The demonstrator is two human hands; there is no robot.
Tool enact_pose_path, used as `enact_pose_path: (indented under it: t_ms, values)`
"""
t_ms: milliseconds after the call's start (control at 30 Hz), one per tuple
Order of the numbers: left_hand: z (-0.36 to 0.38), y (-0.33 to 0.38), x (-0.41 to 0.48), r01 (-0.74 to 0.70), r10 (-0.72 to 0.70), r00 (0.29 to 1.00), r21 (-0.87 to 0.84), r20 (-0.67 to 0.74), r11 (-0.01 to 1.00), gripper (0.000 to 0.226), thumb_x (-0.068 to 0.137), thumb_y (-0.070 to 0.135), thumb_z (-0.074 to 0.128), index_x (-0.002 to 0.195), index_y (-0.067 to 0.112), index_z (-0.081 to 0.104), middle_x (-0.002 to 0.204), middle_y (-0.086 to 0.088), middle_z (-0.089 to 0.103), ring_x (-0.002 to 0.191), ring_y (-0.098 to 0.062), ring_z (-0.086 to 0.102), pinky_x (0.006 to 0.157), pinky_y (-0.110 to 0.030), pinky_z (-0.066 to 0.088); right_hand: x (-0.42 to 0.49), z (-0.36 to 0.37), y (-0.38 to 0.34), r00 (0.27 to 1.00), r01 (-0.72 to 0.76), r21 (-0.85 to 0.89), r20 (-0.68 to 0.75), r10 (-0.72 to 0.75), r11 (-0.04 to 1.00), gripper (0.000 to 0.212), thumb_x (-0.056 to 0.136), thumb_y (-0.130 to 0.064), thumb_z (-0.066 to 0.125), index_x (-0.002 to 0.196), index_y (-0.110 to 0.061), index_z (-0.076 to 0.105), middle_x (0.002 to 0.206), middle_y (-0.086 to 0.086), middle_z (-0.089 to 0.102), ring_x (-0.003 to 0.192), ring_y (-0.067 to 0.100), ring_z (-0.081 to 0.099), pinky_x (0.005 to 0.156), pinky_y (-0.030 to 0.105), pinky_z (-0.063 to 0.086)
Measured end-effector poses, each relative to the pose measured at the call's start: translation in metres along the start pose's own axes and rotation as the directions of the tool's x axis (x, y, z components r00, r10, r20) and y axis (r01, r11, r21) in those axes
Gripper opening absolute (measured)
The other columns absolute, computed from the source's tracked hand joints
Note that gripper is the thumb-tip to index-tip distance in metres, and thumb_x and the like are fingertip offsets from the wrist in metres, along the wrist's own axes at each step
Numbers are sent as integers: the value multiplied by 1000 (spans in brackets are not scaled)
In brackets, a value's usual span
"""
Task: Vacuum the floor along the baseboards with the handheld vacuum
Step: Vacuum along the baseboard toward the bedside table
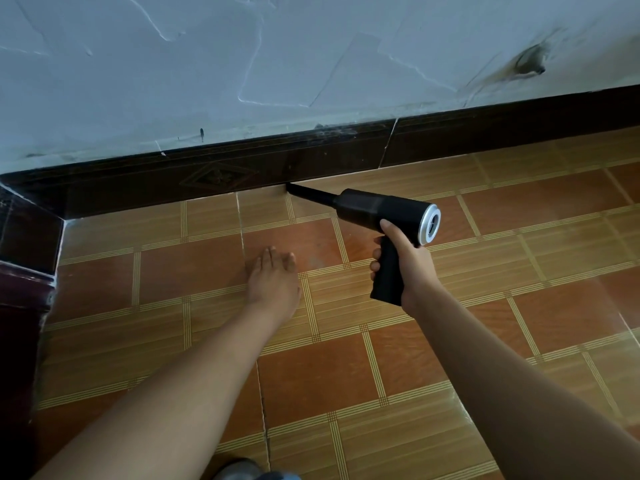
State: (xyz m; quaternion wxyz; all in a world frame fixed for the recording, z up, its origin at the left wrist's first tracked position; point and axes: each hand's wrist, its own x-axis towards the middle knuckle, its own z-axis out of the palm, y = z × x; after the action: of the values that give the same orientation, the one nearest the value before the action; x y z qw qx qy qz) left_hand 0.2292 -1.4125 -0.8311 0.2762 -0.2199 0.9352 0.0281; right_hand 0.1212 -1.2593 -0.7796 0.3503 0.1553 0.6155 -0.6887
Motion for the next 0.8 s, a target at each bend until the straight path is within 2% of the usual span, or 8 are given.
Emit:
enact_pose_path:
  t_ms: [200, 367, 800]
  values:
    - [-1, 6, 4, 19, -19, 1000, 10, 16, 1000, 58, 102, 23, 31, 151, 3, 9, 154, -30, 10, 145, -39, 12, 119, -41, 11, 2, -14, -6, 1000, 11, 11, -29, -11, 1000, 26, 81, -32, 70, 86, -7, 63, 63, 4, 56, 49, 15, 52, 50, 26, 47]
    - [-5, 9, 5, 28, -29, 999, 25, 21, 999, 60, 100, 23, 37, 150, 2, 12, 153, -31, 14, 143, -41, 15, 117, -42, 14, 3, -22, -9, 999, 0, 31, -37, 1, 1000, 25, 81, -31, 70, 83, -8, 62, 62, 3, 57, 49, 15, 52, 50, 26, 47]
    - [1, 5, 8, 26, -26, 1000, 28, -5, 999, 57, 101, 21, 34, 150, 3, 13, 153, -31, 15, 143, -39, 17, 118, -41, 15, 3, -5, 2, 1000, -24, 22, 19, 24, 999, 27, 80, -32, 71, 85, -7, 62, 62, 3, 56, 48, 15, 51, 49, 27, 46]
